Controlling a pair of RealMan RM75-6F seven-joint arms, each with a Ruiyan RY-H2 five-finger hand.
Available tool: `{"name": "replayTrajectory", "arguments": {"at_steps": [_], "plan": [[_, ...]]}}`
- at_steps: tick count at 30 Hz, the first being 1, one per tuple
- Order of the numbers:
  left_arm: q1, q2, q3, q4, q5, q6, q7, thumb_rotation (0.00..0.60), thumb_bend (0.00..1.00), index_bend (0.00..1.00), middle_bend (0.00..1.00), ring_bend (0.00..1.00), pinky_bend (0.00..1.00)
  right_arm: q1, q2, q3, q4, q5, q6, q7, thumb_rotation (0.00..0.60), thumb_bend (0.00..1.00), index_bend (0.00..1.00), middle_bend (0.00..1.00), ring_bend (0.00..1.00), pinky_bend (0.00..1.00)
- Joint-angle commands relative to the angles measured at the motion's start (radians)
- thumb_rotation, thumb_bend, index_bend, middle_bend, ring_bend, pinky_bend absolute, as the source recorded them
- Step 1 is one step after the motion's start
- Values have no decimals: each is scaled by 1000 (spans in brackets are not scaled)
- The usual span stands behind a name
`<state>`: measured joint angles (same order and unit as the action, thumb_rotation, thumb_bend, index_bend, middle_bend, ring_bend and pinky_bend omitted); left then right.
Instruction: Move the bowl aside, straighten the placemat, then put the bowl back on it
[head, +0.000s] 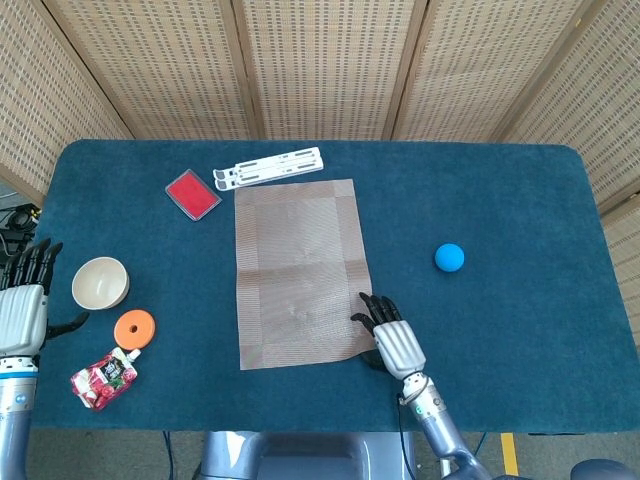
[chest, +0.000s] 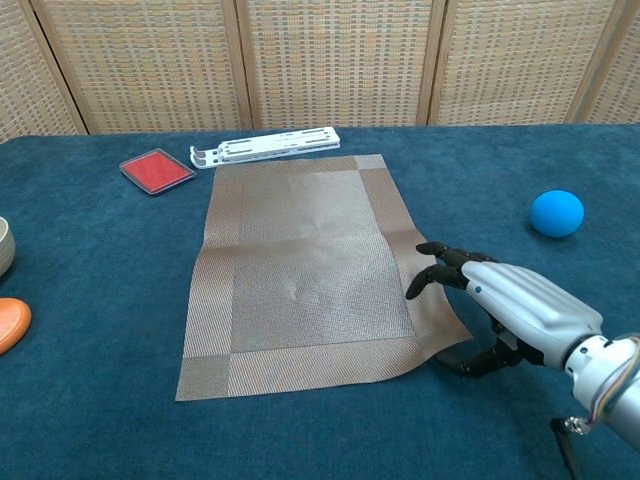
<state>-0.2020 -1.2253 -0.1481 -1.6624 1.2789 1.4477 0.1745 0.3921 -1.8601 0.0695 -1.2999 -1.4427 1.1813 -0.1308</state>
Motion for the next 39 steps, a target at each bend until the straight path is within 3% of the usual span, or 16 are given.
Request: {"name": "replayTrajectory", "arguments": {"at_steps": [1, 5, 11, 26, 39], "plan": [[0, 5, -1, -3, -2, -4, -5, 600, 60, 45, 0, 0, 0, 6, -11, 6, 23, -5, 2, 15, 600, 417, 449, 27, 0, 0], [0, 8, -4, -3, -8, -10, -10, 600, 60, 45, 0, 0, 0, 6, -23, 8, 48, -9, 10, 31, 600, 409, 546, 108, 0, 0], [0, 10, -6, -5, -10, -15, -13, 600, 60, 45, 0, 0, 0, 7, -36, 9, 69, -12, 15, 52, 600, 420, 618, 149, 0, 0], [0, 11, -6, -9, -8, -21, -13, 600, 59, 56, 0, 0, 0, 7, -24, 18, 46, -13, 31, 54, 600, 581, 657, 181, 0, 0], [0, 9, -5, -8, -7, -23, -7, 600, 60, 56, 0, 0, 0, -18, 49, -10, -42, -52, 88, 14, 600, 587, 676, 181, 0, 0]]}}
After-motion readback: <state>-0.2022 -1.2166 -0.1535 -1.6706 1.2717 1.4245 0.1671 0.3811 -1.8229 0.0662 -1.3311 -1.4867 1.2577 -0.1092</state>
